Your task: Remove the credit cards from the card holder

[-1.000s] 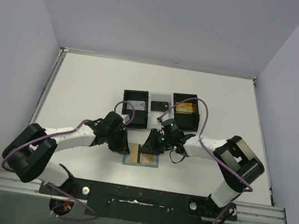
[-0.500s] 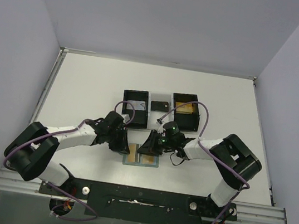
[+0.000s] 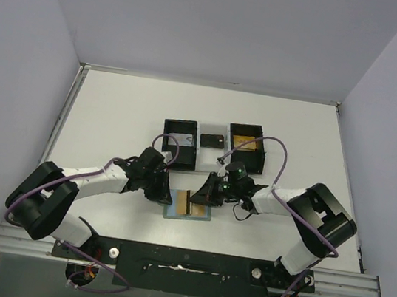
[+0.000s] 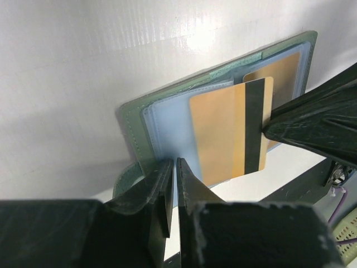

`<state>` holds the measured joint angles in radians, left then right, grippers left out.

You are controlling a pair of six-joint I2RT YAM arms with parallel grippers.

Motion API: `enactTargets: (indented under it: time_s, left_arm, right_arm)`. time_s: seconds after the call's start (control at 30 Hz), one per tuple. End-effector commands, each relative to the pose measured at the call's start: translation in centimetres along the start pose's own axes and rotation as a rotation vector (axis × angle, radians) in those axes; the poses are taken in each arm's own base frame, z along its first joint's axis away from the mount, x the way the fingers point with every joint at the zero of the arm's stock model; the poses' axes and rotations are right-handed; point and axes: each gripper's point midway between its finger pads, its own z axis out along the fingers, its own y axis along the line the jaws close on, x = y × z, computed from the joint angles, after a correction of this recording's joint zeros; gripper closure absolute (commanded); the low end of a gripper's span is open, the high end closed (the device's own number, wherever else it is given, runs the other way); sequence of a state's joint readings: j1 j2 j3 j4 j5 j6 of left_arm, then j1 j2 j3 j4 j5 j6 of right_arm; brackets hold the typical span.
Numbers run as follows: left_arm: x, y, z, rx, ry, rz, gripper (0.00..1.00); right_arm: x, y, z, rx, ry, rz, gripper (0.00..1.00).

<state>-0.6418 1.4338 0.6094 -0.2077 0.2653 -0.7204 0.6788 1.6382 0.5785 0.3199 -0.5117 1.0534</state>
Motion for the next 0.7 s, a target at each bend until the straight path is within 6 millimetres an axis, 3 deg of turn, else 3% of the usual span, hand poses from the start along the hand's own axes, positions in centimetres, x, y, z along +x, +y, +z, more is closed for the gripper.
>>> enactTargets:
  time_s: [0.0, 0.07, 0.2, 0.3, 0.47, 0.6, 0.67]
  left_arm:
    - [0.8, 1.3, 0.8, -0.059, 0.029, 0.050, 0.96]
    - [0.5, 0.9, 0.7, -0.071, 0.034, 0.067, 0.95]
    - [-1.4, -0.3, -0.5, -0.114, -0.031, 0.072, 0.81]
    - [-2.8, -1.2, -1.8, -0.110, -0.097, 0.066, 0.77]
    - [-4.1, -4.4, -3.0, 0.035, -0.161, 0.091, 0.77]
    - [-3.4, -6.4, -2.2, 0.171, -0.133, 0.098, 0.83]
    - [-2.6, -6.2, -1.4, 0.183, -0.095, 0.081, 0.90]
  right_arm:
    - [-0.8, 1.6, -0.9, -0.062, -0.017, -0.046, 0.98]
    - [-0.7, 1.9, -0.6, -0.075, -0.009, -0.041, 0.97]
    - [-1.4, 1.6, -0.3, -0.064, -0.042, -0.012, 0.97]
    - [-1.7, 1.3, -0.4, -0.048, -0.056, -0.009, 0.98]
    - [-1.5, 1.0, -0.4, -0.038, -0.053, -0.007, 0.98]
    - [-1.5, 1.1, -0.5, -0.041, -0.054, -0.008, 0.98]
    - [-1.6, 1.3, -0.5, -0.046, -0.056, -0.008, 0.98]
